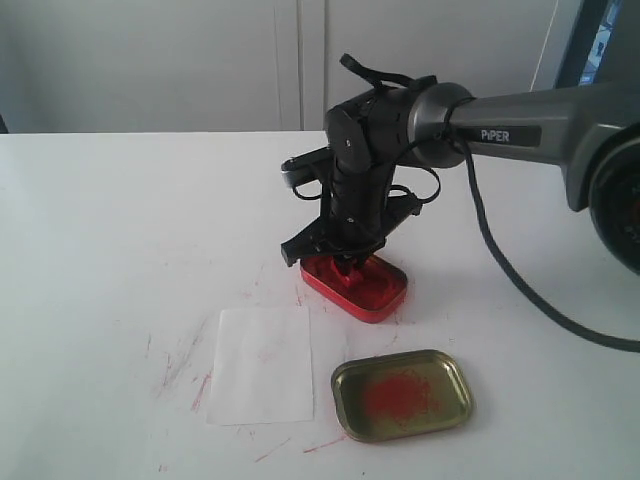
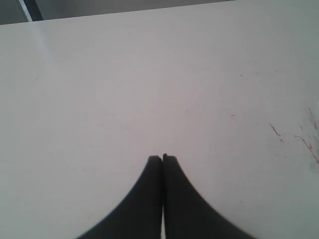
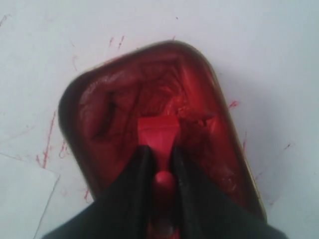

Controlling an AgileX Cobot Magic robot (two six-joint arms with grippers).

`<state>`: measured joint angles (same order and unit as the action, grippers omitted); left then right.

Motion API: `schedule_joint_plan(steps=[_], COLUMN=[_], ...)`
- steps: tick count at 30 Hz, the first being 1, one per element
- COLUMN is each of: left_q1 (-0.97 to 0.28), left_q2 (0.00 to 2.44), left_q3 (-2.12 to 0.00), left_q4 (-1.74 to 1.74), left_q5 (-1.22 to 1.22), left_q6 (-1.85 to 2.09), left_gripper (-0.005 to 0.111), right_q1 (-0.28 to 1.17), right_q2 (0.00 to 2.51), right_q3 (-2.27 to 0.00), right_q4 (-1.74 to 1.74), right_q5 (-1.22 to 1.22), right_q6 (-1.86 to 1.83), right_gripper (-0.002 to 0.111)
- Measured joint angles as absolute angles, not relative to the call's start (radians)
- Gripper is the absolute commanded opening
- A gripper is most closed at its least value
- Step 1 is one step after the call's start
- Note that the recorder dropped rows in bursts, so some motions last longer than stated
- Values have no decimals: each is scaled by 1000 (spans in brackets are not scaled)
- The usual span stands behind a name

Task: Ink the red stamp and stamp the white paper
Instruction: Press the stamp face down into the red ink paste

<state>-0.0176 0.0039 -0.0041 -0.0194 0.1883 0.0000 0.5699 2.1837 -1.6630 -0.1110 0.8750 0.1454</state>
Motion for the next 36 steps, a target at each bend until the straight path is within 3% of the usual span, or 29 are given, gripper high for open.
schedule_joint_plan(steps=[36], left_q1=[-18], left_q2=[4], left_q3=[-4], left_q4=[-19], left_q5=[188], left_q6=[0], left_gripper=[0], right_q1=[570], right_q2=[2251], right_q3=[-1702], right_q4=[-111], right_q5=[908], right_q6=[145], right_gripper=[0])
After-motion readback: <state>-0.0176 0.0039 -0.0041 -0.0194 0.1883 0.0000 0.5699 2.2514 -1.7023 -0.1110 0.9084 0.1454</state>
